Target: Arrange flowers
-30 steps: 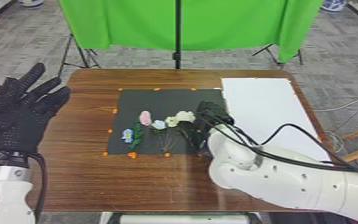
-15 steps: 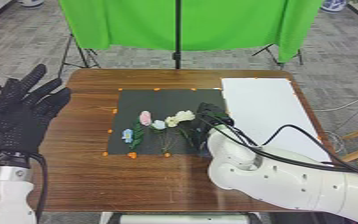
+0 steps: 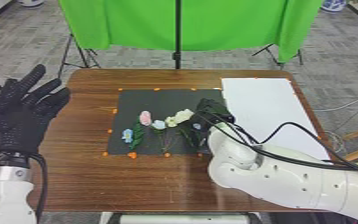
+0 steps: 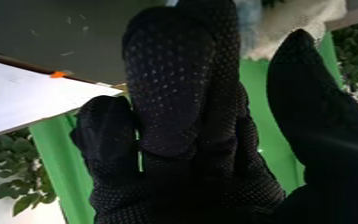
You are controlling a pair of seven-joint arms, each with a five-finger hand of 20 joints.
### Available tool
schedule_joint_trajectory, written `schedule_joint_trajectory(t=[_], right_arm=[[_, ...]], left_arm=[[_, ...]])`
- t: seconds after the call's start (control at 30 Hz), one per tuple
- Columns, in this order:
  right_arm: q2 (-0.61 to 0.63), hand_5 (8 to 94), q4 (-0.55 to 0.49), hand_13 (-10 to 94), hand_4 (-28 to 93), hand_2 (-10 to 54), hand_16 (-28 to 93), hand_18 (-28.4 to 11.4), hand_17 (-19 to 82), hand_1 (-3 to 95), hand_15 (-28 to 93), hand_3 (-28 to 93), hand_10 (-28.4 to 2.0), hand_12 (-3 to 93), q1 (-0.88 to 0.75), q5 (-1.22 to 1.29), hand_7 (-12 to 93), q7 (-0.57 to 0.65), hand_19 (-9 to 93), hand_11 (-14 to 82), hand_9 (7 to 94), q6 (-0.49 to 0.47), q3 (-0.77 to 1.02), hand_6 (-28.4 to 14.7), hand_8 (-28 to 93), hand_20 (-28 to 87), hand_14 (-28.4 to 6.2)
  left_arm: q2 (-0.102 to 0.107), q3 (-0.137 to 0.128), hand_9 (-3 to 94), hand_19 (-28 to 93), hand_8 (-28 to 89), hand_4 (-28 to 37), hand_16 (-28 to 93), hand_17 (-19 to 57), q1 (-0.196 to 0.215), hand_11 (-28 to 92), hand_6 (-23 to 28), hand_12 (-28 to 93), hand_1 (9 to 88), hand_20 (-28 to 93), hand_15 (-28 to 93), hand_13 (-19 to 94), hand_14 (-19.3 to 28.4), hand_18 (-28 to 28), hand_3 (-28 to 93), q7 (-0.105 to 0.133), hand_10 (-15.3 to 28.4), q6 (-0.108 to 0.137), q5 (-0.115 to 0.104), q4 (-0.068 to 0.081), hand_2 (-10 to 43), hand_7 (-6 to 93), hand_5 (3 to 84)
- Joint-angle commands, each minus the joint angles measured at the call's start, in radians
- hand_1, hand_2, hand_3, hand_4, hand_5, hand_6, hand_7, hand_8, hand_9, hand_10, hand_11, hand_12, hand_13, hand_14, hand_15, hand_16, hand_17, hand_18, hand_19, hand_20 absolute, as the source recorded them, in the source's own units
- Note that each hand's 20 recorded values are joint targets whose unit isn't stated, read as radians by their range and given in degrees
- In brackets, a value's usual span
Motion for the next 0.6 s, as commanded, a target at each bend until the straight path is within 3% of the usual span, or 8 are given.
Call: schedule_joint_trajectory(t=[0.03, 0.2, 0.6], right_arm=[[0.009, 63.8, -0.023, 92, -25, 1.0, 20, -20.4, 53, 34.7, 51, 76, -11.9, 17.6, 0.013, -0.031, 15, 0.016, 93, 26.6, 91.3, 0.03, 0.0, -2.7, -12, 38, -4.0], [0.02, 64.5, -0.026, 92, -24, 4.8, 21, -20.7, 53, 33.0, 51, 76, -12.0, 17.7, 0.019, -0.042, 14, 0.02, 93, 26.5, 91.8, 0.048, 0.003, -2.7, -12, 39, -4.2], [0.029, 66.0, -0.03, 93, -24, 4.6, 21, -20.8, 54, 32.9, 51, 76, -12.2, 17.8, 0.016, -0.058, 14, 0.038, 93, 26.3, 92.3, 0.044, 0.013, -2.9, -12, 39, -4.3]], left_arm=[[-0.012, 0.001, 30.9, 70, -10, -28.3, -11, -6.3, 0.011, 26, 8.7, 10, 20.1, -4, 54, 24, 28.0, 27.9, 76, -0.012, 20.1, 0.012, 0.005, 0.003, 9.0, 14.6, 33.0], [-0.014, 0.0, 30.9, 70, -10, -28.3, -11, -6.3, 0.019, 26, 8.7, 10, 20.1, -4, 54, 24, 27.9, 27.8, 76, -0.01, 20.1, 0.014, 0.006, 0.0, 9.1, 14.6, 32.9], [-0.015, 0.002, 30.9, 70, -10, -28.3, -11, -6.3, 0.022, 26, 8.7, 10, 20.1, -4, 54, 24, 28.0, 27.9, 76, -0.004, 20.0, 0.017, 0.004, -0.002, 9.0, 14.5, 33.0]])
